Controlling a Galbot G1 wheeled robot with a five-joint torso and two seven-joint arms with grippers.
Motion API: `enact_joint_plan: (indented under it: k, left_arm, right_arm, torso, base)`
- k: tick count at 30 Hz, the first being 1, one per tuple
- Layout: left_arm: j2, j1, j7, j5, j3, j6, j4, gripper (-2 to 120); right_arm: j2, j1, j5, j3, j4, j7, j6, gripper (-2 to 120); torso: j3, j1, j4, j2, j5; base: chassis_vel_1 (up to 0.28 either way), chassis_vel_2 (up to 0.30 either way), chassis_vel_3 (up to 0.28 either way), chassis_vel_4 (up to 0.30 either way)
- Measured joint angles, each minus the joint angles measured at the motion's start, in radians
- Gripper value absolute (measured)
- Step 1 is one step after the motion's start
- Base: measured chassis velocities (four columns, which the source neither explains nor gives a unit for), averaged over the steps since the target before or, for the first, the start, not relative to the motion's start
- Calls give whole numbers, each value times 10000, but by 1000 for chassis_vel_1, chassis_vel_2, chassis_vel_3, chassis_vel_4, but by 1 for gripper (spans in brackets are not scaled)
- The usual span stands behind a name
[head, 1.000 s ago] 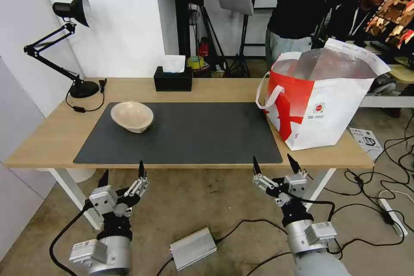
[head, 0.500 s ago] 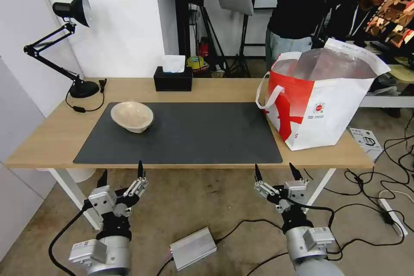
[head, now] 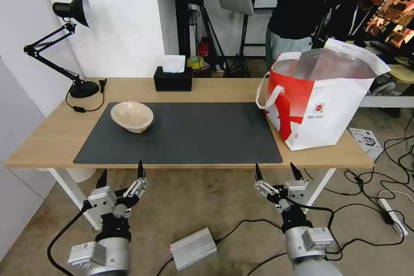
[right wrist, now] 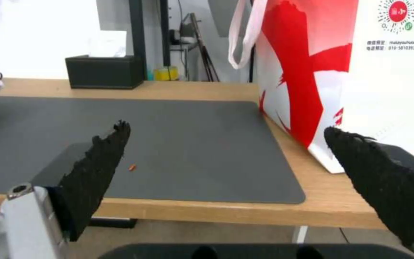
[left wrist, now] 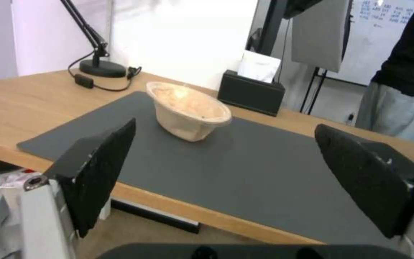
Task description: Pick up the trash from the table and place it into the takeout bag.
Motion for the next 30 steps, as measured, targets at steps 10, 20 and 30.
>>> enact_joint_plan:
  k: [10,20,30]
  left_arm:
    - [0,-24,-14,-47,-37,0,-6,100]
    - [9,-144,-232,-1188,-244,406,-254,100]
    - [157,-659,-635,-2783,-613,1163,-518,100]
  right_arm:
    - [-44,36,0,0,-36,66,-22,100]
    - [-49,41,0,1,-43,67,-26,100]
    - [-49,44,5,2,-43,67,-27,100]
  torso:
    - [0,0,0,0,0]
    - [0,0,0,0,0]
    - [0,0,-1,0,-1]
  base:
    - [0,0,0,0]
    - [0,0,0,0]
    - [0,0,0,0]
